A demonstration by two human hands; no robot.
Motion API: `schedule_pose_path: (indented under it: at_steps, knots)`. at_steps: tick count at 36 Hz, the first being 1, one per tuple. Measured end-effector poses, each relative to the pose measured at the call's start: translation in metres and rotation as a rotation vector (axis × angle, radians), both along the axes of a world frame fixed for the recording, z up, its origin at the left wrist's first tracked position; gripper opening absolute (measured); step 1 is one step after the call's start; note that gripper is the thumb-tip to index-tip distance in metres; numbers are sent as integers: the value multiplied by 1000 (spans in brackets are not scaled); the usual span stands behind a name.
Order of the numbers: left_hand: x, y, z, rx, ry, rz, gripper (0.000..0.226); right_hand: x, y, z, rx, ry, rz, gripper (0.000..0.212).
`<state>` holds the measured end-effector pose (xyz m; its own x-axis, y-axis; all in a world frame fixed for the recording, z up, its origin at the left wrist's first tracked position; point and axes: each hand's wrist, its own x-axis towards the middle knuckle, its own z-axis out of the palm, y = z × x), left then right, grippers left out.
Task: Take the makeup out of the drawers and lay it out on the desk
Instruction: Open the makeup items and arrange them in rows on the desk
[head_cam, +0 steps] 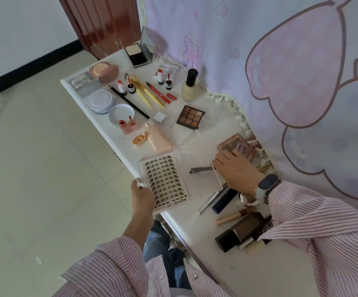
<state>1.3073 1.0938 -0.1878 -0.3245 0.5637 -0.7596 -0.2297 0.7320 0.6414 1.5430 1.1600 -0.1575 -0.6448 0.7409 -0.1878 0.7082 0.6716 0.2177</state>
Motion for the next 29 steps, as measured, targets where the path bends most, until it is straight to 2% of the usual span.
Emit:
schedule_pose_path:
  at_steps: [4,7,9,13,18,24,29]
  knots:
    - [6,1,0,-13,-52,57,61,-2,-5,20,-73,21,-225,37]
    - [15,-2,0,34,-23,26,45,4,-10,29,-154,101,-424,33]
    - [22,-3,3,51,8,-26,45,9,-13,34,-182,241,-582,25]
    - [35,-1,16,20,17,-63,63,12,-14,36,-277,687,-907,27]
    - [36,1,8,-15,5,-71,67,3,-26,22,-397,761,-1047,21]
    - [36,8,12,-81,-8,-48,63,1,-44,8,-232,663,-1061,19]
    - [33,10,12,-99,-1,-64,61,4,-49,16,-140,793,-1101,20]
